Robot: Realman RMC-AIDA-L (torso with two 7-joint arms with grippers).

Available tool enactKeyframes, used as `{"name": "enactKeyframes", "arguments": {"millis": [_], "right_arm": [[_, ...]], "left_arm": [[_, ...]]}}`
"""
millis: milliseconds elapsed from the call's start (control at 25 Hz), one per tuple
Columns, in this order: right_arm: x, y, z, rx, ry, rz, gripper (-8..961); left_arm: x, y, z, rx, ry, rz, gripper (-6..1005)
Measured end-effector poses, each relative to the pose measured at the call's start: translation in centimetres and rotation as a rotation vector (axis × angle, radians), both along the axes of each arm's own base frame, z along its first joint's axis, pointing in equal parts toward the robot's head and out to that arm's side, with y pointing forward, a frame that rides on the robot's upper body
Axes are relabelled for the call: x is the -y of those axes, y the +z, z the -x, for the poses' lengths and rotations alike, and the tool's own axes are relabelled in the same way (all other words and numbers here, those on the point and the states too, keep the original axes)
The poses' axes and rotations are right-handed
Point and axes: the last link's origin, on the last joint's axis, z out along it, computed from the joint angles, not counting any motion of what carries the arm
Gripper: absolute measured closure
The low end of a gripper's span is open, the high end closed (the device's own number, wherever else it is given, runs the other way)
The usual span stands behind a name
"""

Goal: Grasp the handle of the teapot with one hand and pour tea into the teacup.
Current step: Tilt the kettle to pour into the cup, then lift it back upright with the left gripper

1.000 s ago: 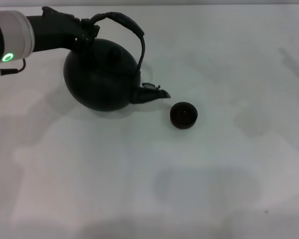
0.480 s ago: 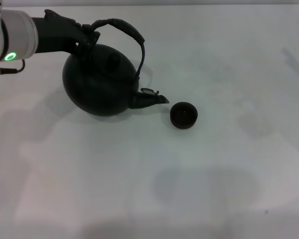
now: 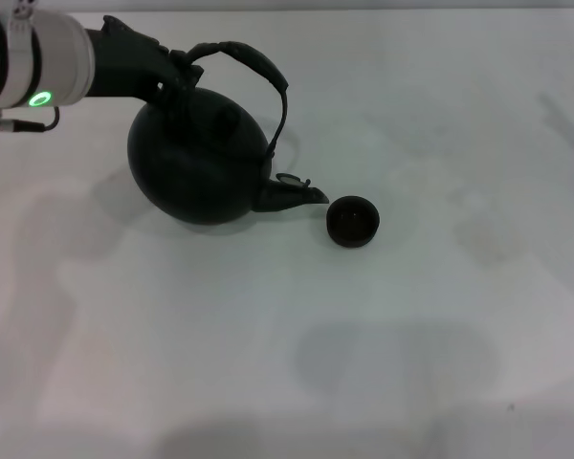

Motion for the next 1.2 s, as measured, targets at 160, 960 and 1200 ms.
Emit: {"name": "enactKeyframes", "arguments": {"millis": [160, 960, 1200], "right_arm": [[-0.2, -0.2, 0.1, 0.003, -0.001, 0.005, 88], [-0.5, -0.8, 0.0, -0.001, -0.018, 0.010, 88], [-0.6, -0.9, 0.1, -0.001, -0.018, 0.009, 90]], "left_arm": [[-0.3, -0.1, -0.6, -0.003, 0.002, 0.008, 851], [-0.7, -1.0, -2.9, -0.110, -0.039, 0.079, 850], [-0.8, -1.1, -3.3, -0.148, -0.049, 0.094, 850]]}}
